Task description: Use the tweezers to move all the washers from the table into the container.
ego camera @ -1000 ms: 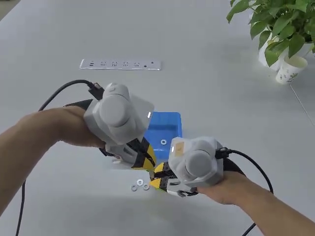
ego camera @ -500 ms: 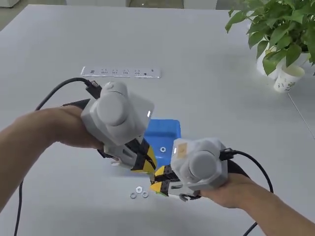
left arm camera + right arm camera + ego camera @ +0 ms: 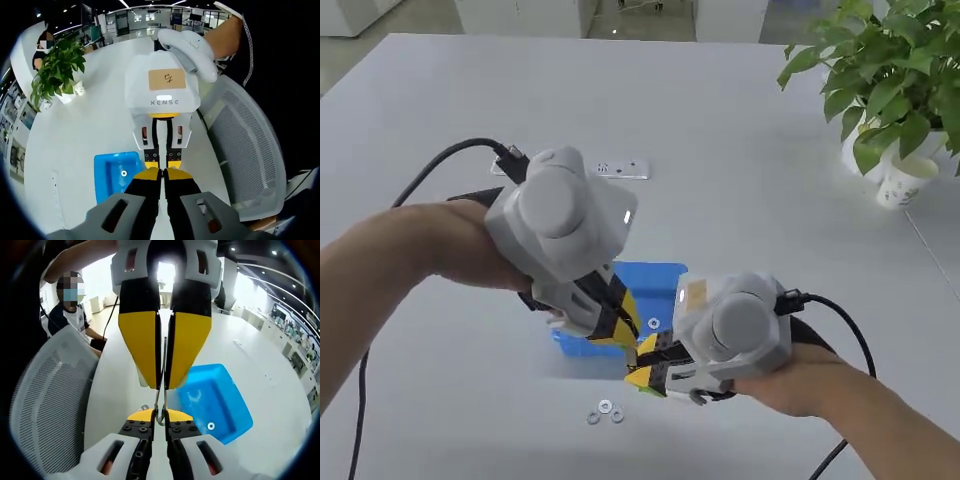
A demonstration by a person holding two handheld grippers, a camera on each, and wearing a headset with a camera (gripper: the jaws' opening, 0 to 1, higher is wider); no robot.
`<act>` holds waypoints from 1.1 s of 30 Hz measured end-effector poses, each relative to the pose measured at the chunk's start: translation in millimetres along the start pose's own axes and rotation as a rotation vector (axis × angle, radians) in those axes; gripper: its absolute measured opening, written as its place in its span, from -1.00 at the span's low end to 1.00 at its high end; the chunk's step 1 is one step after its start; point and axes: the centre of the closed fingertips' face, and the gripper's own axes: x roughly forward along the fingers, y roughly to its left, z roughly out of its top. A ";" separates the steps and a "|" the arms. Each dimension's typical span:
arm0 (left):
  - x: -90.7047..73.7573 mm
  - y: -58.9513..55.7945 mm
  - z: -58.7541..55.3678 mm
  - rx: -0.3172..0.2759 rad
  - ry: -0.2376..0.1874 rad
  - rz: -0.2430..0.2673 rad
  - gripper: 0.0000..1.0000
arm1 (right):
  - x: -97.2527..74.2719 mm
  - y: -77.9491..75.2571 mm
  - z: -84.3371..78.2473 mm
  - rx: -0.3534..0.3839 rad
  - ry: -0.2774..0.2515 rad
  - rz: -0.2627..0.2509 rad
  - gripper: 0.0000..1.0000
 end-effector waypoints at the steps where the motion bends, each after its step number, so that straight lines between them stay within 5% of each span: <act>1: -1.6 1.4 0.7 0.001 0.002 0.002 -0.88 | -0.8 -1.7 1.3 0.001 -0.002 -0.002 -0.82; 15: -21.3 23.1 9.7 0.017 0.015 0.030 -0.88 | -10.8 -28.1 20.5 -0.021 -0.015 -0.022 -0.82; 33: -16.8 56.5 -3.1 0.028 0.055 0.044 -0.88 | 1.6 -62.8 16.3 -0.023 -0.020 -0.042 -0.82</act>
